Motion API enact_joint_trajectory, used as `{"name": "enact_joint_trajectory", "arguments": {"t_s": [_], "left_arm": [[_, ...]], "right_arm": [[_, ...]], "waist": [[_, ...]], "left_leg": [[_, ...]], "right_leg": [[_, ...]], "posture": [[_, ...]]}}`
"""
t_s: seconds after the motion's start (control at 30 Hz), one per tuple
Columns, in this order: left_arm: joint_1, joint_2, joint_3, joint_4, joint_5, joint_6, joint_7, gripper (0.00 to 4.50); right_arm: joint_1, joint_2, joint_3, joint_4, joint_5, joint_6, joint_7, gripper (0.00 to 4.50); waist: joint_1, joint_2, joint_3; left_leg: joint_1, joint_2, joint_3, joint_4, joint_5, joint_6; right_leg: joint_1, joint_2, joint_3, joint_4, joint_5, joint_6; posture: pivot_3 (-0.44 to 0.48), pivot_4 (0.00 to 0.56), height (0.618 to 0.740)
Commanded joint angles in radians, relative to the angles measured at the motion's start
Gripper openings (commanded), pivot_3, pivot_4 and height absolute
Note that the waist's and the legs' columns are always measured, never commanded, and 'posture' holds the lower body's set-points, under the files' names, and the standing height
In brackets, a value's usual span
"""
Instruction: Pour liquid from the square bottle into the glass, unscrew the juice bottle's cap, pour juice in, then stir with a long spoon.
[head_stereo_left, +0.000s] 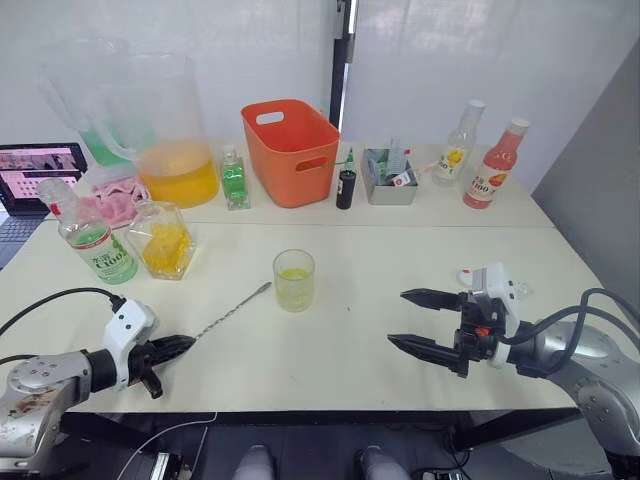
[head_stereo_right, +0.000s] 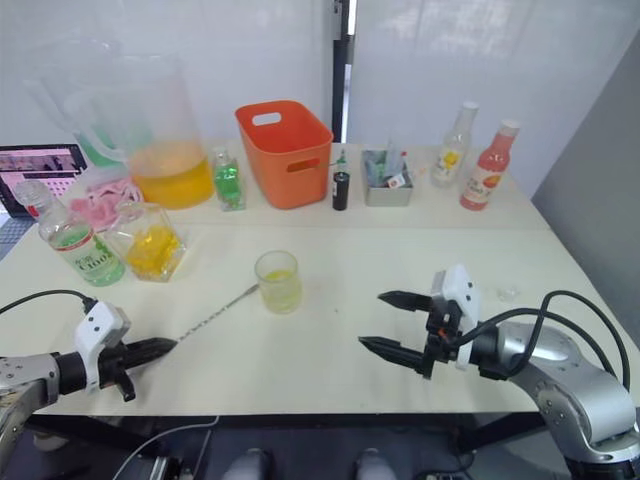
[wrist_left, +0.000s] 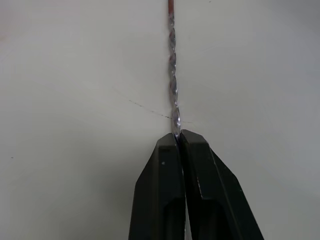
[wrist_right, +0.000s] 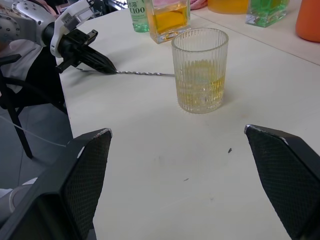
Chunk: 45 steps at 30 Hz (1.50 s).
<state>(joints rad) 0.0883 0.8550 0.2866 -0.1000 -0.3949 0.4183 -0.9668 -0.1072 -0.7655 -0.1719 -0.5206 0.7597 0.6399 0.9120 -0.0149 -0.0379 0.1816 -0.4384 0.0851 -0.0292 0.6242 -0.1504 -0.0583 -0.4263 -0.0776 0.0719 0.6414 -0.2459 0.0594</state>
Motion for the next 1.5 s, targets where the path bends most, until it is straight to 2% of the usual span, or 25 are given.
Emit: {"name": "enact_joint_trajectory", "arguments": {"t_s": [0.03,0.13,0.23,0.5,0.77,0.87,1.1,1.23,1.5], "left_arm": [[-0.013,0.037,-0.013,0.019,0.013,0.023,-0.021,1.29],[-0.032,0.066,-0.021,0.014,0.005,0.053,-0.042,2.27],[-0.108,0.119,-0.055,0.026,0.014,0.094,-0.066,3.19],[-0.226,0.193,-0.195,-0.009,0.069,0.204,-0.084,3.19],[-0.174,0.199,-0.241,-0.075,0.111,0.246,-0.051,3.19],[-0.130,0.216,-0.242,-0.101,0.125,0.235,-0.058,2.35],[-0.101,0.211,-0.209,-0.064,0.152,0.178,-0.031,0.02],[-0.136,0.201,-0.195,0.017,0.175,0.104,-0.009,0.02],[-0.263,0.109,-0.094,0.086,0.098,0.007,0.024,0.02]], "right_arm": [[-0.007,0.008,-0.016,-0.032,0.002,-0.030,-0.012,4.50],[-0.009,0.012,-0.014,-0.033,0.001,-0.030,-0.014,4.50],[-0.008,0.020,-0.009,-0.035,0.001,-0.030,-0.021,4.50],[0.009,0.036,-0.003,-0.052,-0.006,-0.038,-0.040,4.50],[0.035,0.039,-0.008,-0.071,-0.007,-0.046,-0.060,4.50],[0.036,0.038,-0.005,-0.070,-0.011,-0.051,-0.060,4.50],[0.022,0.033,0.007,-0.056,-0.041,-0.079,-0.053,4.50],[0.014,0.031,0.009,-0.049,-0.043,-0.075,-0.051,4.50],[-0.079,0.022,0.005,-0.009,-0.025,0.019,-0.120,4.50]], "waist": [[0.001,0.000,0.000],[0.001,0.000,0.000],[0.001,0.000,0.000],[0.002,0.000,0.000],[0.002,0.001,0.000],[0.000,0.002,0.000],[-0.002,0.005,-0.002],[0.001,0.007,-0.003],[0.004,0.006,-0.001]], "left_leg": [[0.000,0.000,0.000,0.000,0.000,0.000],[0.000,0.000,0.000,0.000,0.000,0.000],[0.000,0.000,0.000,0.000,0.000,0.000],[-0.001,0.000,0.001,-0.001,0.002,0.003],[-0.001,0.000,0.001,-0.001,0.002,0.003],[0.000,0.000,0.001,-0.001,0.002,0.003],[0.000,0.000,0.001,-0.001,0.002,0.003],[0.001,0.000,0.001,-0.001,0.002,0.003],[0.002,0.000,0.001,0.000,0.001,0.002]], "right_leg": [[0.000,0.000,0.000,0.000,0.000,0.000],[0.000,0.000,0.000,0.000,0.000,0.000],[0.000,0.000,0.000,0.000,0.000,0.000],[-0.001,0.000,0.000,-0.001,0.000,0.000],[0.000,0.000,0.000,0.000,0.000,0.000],[0.000,0.000,0.000,0.000,0.000,0.000],[0.000,0.000,0.000,0.000,0.000,0.000],[0.000,0.000,0.000,0.000,0.000,0.000],[0.001,0.000,0.000,0.001,0.000,-0.001]], "posture": [[0.000,0.150,0.703],[0.000,0.150,0.703],[0.000,0.150,0.703],[0.000,0.150,0.703],[0.000,0.150,0.703],[0.000,0.150,0.703],[0.000,0.150,0.703],[0.000,0.150,0.703],[0.000,0.150,0.703]]}}
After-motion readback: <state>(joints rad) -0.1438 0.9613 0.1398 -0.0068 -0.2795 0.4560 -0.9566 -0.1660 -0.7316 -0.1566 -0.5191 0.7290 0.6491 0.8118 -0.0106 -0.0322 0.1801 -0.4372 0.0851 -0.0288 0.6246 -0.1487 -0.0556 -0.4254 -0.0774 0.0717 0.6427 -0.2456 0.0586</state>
